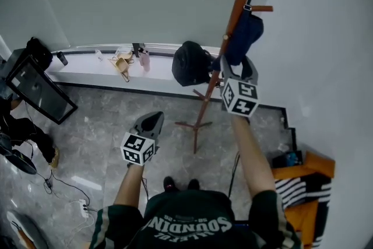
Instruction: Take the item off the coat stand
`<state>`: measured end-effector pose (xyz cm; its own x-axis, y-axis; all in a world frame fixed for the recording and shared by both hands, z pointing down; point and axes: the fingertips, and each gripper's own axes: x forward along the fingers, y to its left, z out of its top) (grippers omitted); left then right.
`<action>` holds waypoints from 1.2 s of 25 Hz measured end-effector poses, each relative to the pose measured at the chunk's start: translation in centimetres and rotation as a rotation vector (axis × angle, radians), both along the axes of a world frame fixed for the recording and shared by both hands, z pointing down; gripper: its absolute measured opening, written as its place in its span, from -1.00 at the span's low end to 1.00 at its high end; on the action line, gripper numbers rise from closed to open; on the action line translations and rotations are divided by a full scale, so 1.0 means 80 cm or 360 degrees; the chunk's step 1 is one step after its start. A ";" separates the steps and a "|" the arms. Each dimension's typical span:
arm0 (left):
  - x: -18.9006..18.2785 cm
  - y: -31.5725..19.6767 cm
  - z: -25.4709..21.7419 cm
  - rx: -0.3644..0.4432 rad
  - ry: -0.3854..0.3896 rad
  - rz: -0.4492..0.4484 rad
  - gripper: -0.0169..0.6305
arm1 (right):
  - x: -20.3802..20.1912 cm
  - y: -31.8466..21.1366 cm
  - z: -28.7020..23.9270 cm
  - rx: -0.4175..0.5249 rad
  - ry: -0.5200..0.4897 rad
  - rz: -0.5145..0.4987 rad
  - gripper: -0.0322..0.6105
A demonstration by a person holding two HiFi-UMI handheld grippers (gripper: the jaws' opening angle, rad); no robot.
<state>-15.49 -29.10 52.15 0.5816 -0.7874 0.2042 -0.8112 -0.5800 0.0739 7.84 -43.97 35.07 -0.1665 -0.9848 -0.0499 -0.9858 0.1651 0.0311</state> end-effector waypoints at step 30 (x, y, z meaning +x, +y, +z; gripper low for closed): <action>-0.016 -0.009 0.012 -0.0018 -0.0026 -0.0023 -0.94 | -0.002 -0.018 -0.001 0.0019 0.0283 -0.0037 -0.63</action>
<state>-16.77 -29.83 53.11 0.5668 -0.7934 0.2222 -0.8207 -0.5675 0.0670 7.67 -45.40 34.99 -0.1964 -0.9801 -0.0292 -0.9605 0.1863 0.2069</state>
